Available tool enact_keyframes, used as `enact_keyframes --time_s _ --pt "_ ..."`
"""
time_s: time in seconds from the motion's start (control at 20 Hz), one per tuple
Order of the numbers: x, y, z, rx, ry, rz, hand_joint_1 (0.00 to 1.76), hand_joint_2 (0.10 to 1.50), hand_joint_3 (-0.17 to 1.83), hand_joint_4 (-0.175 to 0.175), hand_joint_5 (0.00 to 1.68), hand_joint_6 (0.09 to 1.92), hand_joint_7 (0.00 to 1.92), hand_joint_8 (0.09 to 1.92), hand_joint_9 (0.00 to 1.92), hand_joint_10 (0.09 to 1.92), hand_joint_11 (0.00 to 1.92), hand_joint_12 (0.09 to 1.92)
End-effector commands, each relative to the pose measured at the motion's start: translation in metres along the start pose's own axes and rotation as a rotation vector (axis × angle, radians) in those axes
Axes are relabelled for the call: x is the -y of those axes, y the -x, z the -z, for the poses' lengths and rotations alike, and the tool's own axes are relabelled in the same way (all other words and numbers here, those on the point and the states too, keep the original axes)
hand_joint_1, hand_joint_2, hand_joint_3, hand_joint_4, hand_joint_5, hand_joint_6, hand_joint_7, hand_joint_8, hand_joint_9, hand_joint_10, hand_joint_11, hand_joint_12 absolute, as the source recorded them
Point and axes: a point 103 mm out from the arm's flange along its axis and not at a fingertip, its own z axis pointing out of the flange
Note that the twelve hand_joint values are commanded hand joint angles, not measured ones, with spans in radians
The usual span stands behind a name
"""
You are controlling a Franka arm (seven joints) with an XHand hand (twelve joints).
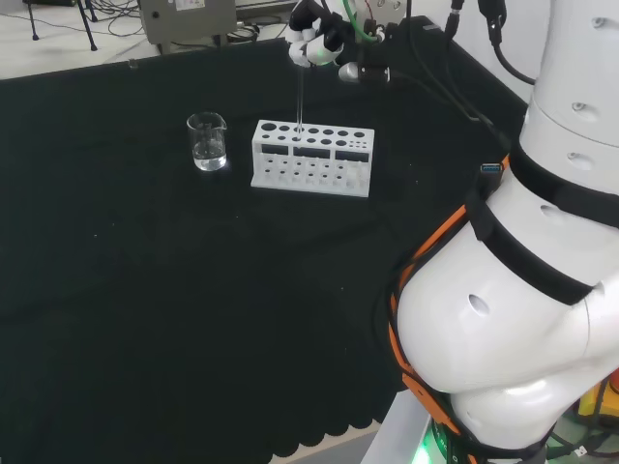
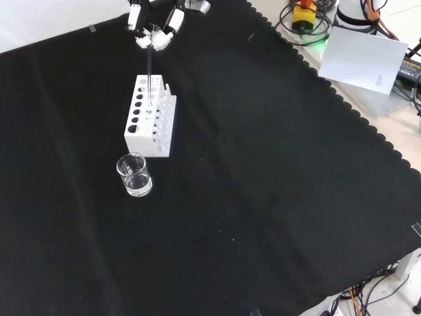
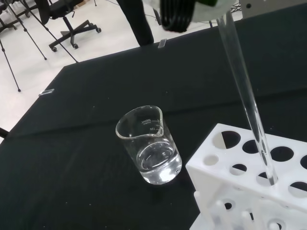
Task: Put the glass rod back on the white test tube rack.
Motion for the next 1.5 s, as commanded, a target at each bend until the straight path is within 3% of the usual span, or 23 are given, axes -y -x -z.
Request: enact_keyframes --time_s 0.05,0.65,1.5 --pt "-0.006 0.010 -0.009 -0.011 -0.016 -0.005 1.28 0.90 0.46 -0.175 0.97 0.81 1.03 1.33 1.57 0.99 1.65 0.78" --pt "-0.030 0.018 -0.023 -0.013 -0.043 -0.010 1.28 0.90 0.45 -0.175 0.97 0.82 1.03 1.32 1.57 0.99 1.65 0.78" --pt "-0.041 0.035 -0.035 -0.020 -0.072 -0.032 1.28 0.90 0.46 -0.175 0.97 0.82 1.03 1.32 1.57 0.99 1.65 0.78"
